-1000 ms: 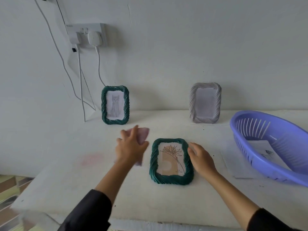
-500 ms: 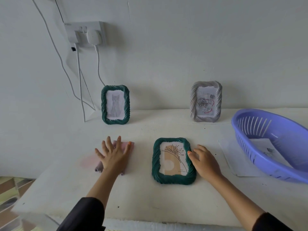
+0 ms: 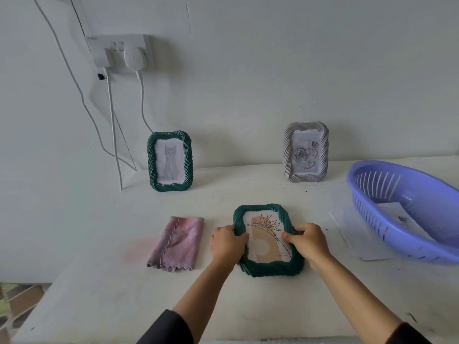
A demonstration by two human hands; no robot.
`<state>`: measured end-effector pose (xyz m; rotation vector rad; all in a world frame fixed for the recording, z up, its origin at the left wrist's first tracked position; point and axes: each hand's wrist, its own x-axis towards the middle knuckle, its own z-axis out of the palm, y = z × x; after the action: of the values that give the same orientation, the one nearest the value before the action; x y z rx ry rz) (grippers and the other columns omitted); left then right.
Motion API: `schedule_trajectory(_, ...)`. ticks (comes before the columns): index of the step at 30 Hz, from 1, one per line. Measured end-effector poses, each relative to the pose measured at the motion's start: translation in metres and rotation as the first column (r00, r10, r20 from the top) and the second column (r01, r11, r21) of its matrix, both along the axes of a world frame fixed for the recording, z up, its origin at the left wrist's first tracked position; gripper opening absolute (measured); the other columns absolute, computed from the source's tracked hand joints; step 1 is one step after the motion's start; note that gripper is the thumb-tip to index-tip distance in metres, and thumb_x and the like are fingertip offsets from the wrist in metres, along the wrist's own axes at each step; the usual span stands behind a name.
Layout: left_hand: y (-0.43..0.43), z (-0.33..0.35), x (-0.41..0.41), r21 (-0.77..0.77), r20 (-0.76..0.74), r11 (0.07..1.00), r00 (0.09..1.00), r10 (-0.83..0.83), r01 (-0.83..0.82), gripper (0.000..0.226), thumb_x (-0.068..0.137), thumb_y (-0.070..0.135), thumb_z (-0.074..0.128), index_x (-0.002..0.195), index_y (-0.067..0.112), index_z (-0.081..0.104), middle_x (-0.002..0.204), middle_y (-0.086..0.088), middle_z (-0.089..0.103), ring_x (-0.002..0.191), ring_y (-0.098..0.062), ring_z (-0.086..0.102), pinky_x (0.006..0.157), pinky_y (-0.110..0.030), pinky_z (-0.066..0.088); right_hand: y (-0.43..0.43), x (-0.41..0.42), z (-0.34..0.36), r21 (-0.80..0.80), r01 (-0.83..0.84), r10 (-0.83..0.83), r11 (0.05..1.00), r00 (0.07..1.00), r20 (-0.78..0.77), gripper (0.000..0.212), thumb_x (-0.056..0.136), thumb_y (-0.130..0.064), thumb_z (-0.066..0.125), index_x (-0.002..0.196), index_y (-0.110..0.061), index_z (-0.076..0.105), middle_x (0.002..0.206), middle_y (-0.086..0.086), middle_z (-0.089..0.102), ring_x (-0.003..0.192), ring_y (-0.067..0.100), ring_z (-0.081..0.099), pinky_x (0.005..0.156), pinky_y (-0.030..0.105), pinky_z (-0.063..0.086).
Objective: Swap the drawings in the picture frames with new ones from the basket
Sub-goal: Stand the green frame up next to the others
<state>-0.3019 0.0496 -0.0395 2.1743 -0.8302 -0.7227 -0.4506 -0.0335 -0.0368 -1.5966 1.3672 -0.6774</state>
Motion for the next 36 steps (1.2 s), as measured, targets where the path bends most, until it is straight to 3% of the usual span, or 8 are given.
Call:
schedule_trajectory(3, -0.002, 0.013, 0.009, -0.22, -0.347, 0.969, 0.938, 0.025, -0.108, 0.042, 0.085, 0.006, 0.062, 0.127, 0.009, 0.053, 0.113, -0.005, 0.061, 0.081, -0.016, 0.062, 0.064, -0.026, 0.057, -0.01, -0.001, 0.008, 0.297, -0.049, -0.072, 0.954, 0.922, 0.382, 0.026, 0.081, -0.003, 0.067, 0.102, -0.007, 0.052, 0.084, 0.007, 0.06, 0.075, 0.02, 0.057, 0.064, 0.031, 0.047)
schedule_trajectory(5, -0.006, 0.024, 0.015, -0.293, -0.507, 0.948, 0.861, -0.043, -0.124, 0.045, 0.086, -0.005, 0.057, 0.129, 0.006, 0.046, 0.108, -0.009, 0.062, 0.076, -0.015, 0.06, 0.055, -0.02, 0.054, -0.021, 0.0, 0.014, 0.353, -0.146, -0.04, 0.924, 0.882, 0.469, 0.027, 0.083, -0.002, 0.064, 0.108, -0.006, 0.053, 0.084, 0.009, 0.06, 0.076, 0.02, 0.055, 0.064, 0.03, 0.044)
schedule_trajectory(7, -0.015, 0.03, 0.023, -0.35, -0.565, 0.93, 0.816, -0.117, -0.109, 0.044, 0.087, -0.008, 0.052, 0.126, 0.01, 0.044, 0.096, -0.008, 0.063, 0.074, -0.017, 0.06, 0.052, -0.023, 0.052, -0.033, 0.004, 0.02, 0.367, -0.262, 0.038, 0.893, 0.855, 0.517, 0.022, 0.086, -0.003, 0.059, 0.108, -0.007, 0.056, 0.085, 0.008, 0.061, 0.078, 0.02, 0.055, 0.064, 0.031, 0.043)
schedule_trajectory(14, -0.059, 0.064, 0.058, -0.471, -0.457, 0.88, 0.868, -0.193, -0.052, 0.039, 0.085, -0.014, 0.043, 0.108, 0.017, 0.039, 0.086, -0.01, 0.058, 0.067, -0.019, 0.054, 0.052, -0.023, 0.047, -0.098, 0.048, 0.048, 0.293, -0.421, 0.18, 0.858, 0.782, 0.597, 0.021, 0.084, 0.004, 0.056, 0.102, -0.006, 0.057, 0.084, 0.009, 0.055, 0.076, 0.017, 0.052, 0.065, 0.027, 0.042)
schedule_trajectory(17, -0.087, 0.073, 0.078, -0.501, -0.426, 0.862, 0.889, -0.169, -0.076, 0.038, 0.086, -0.016, 0.039, 0.101, 0.02, 0.038, 0.088, -0.01, 0.056, 0.072, -0.02, 0.055, 0.061, -0.028, 0.05, -0.126, 0.074, 0.065, 0.231, -0.442, 0.227, 0.867, 0.763, 0.606, 0.017, 0.085, 0.007, 0.053, 0.084, -0.01, 0.053, 0.072, 0.005, 0.048, 0.067, 0.014, 0.048, 0.06, 0.025, 0.04)
schedule_trajectory(23, -0.137, 0.065, 0.118, -0.48, -0.407, 0.867, 0.91, -0.081, -0.137, 0.035, 0.086, -0.015, 0.037, 0.107, 0.013, 0.035, 0.087, -0.01, 0.054, 0.074, -0.021, 0.054, 0.064, -0.03, 0.049, -0.173, 0.127, 0.065, 0.181, -0.451, 0.287, 0.874, 0.78, 0.556, 0.014, 0.083, 0.008, 0.053, 0.09, -0.005, 0.055, 0.079, 0.011, 0.055, 0.076, 0.021, 0.054, 0.069, 0.03, 0.044)
schedule_trajectory(28, -0.169, 0.052, 0.14, -0.457, -0.427, 0.87, 0.904, -0.031, -0.186, 0.034, 0.086, -0.016, 0.037, 0.105, 0.013, 0.034, 0.083, -0.009, 0.053, 0.068, -0.019, 0.052, 0.057, -0.026, 0.047, -0.204, 0.155, 0.057, 0.196, -0.41, 0.272, 0.891, 0.827, 0.493, 0.018, 0.082, 0.008, 0.054, 0.075, -0.008, 0.051, 0.069, 0.006, 0.048, 0.064, 0.017, 0.046, 0.061, 0.027, 0.04)
schedule_trajectory(36, -0.189, 0.033, 0.161, -0.488, -0.391, 0.858, 0.919, -0.05, -0.16, 0.041, 0.089, -0.012, 0.037, 0.121, 0.014, 0.032, 0.087, -0.007, 0.055, 0.074, -0.018, 0.054, 0.058, -0.024, 0.05, -0.227, 0.177, 0.035, 0.18, -0.403, 0.263, 0.897, 0.816, 0.514, 0.011, 0.083, 0.001, 0.055, 0.092, -0.005, 0.053, 0.083, 0.011, 0.049, 0.079, 0.021, 0.047, 0.071, 0.028, 0.041)
